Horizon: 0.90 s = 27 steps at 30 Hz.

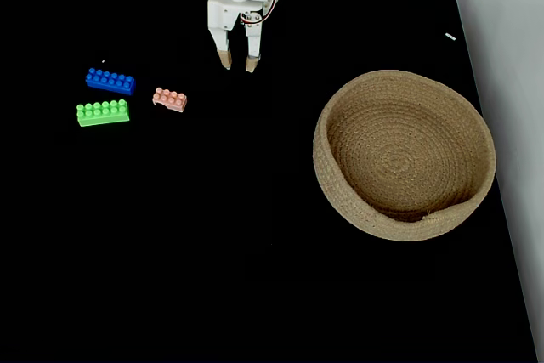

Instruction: Place the lego blocks in the tray

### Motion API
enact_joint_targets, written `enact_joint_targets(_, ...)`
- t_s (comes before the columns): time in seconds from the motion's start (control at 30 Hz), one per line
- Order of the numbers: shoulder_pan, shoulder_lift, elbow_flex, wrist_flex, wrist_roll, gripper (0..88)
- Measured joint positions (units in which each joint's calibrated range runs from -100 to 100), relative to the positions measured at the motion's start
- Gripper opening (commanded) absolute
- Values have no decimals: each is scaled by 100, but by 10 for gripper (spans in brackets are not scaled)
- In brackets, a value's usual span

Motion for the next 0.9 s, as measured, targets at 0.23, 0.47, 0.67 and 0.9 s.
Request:
enact_joint_targets(0.23, -147, 0, 0, 0, 0, 0)
enact_joint_targets(0.47, -147, 0, 0, 0, 0, 0)
enact_joint_targets(0.67, -147, 0, 0, 0, 0, 0)
enact_joint_targets(0.9, -147, 0, 0, 0, 0, 0)
